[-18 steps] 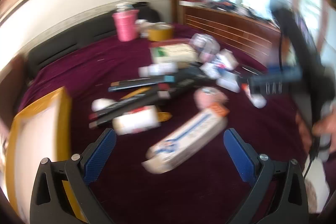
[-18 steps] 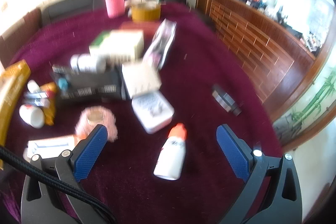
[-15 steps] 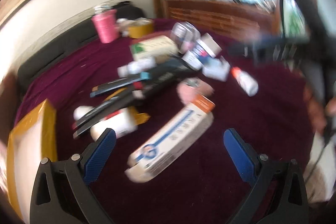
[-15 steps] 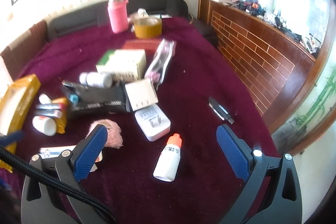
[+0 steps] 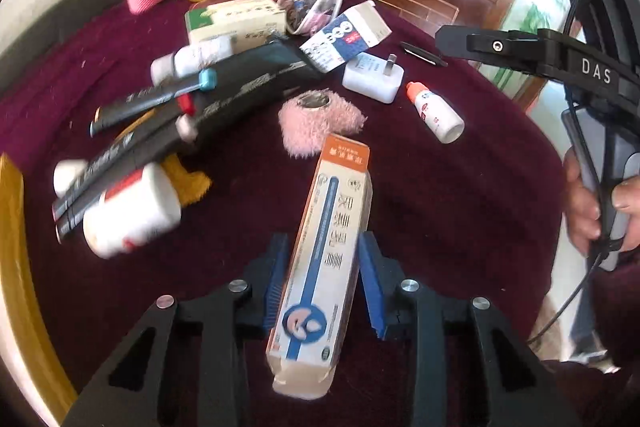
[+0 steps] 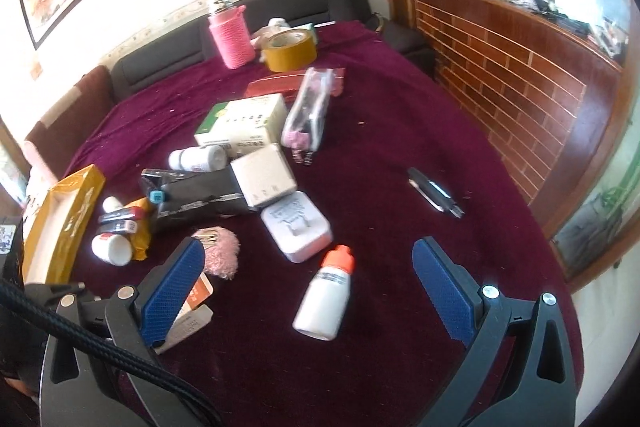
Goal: Organize objects
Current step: 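Grasp the white ointment tube box with the left gripper while the right grasps the pink fuzzy keychain, then carry both items to the yellow tray and open both grippers to release, then grasp the white red-label pill bottle with the left gripper while the right grasps the small white dropper bottle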
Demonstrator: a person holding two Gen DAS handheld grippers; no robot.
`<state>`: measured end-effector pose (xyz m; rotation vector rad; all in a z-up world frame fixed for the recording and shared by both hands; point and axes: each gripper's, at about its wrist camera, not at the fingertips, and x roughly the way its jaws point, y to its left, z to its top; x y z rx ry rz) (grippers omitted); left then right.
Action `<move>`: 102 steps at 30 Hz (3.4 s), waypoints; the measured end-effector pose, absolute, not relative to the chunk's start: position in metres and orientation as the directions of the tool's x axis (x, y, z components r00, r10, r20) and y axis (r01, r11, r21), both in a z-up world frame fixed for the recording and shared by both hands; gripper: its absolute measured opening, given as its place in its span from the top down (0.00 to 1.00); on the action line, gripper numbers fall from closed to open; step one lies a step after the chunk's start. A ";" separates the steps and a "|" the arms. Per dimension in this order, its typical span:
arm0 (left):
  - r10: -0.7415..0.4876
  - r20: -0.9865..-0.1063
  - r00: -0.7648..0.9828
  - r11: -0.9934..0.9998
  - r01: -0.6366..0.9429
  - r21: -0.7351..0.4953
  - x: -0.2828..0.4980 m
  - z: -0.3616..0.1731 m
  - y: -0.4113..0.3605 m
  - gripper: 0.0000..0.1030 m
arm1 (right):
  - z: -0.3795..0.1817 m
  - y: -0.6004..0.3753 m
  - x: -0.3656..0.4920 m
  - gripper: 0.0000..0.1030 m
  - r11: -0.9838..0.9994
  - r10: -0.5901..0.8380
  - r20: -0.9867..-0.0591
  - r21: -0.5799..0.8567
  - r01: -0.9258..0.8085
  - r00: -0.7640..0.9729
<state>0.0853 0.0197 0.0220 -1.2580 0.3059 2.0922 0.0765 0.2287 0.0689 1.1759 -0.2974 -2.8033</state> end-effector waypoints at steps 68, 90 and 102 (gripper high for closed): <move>0.320 -0.728 -0.606 -0.838 0.178 -0.516 -0.068 0.020 -0.347 0.55 | 0.065 -0.142 -0.099 0.51 -0.839 -0.509 -0.793 0.369 0.400 -0.335; 0.395 -0.765 -0.508 -0.912 -0.320 -0.259 0.015 0.049 -0.095 0.25 | 0.098 0.135 0.015 0.00 -0.909 -0.377 -0.714 0.409 0.086 -0.590; 0.348 -0.754 -0.557 -0.910 -0.393 -0.130 0.049 0.041 -0.046 0.36 | 0.078 0.185 0.035 0.00 -0.890 -0.392 -0.674 0.450 0.074 -0.626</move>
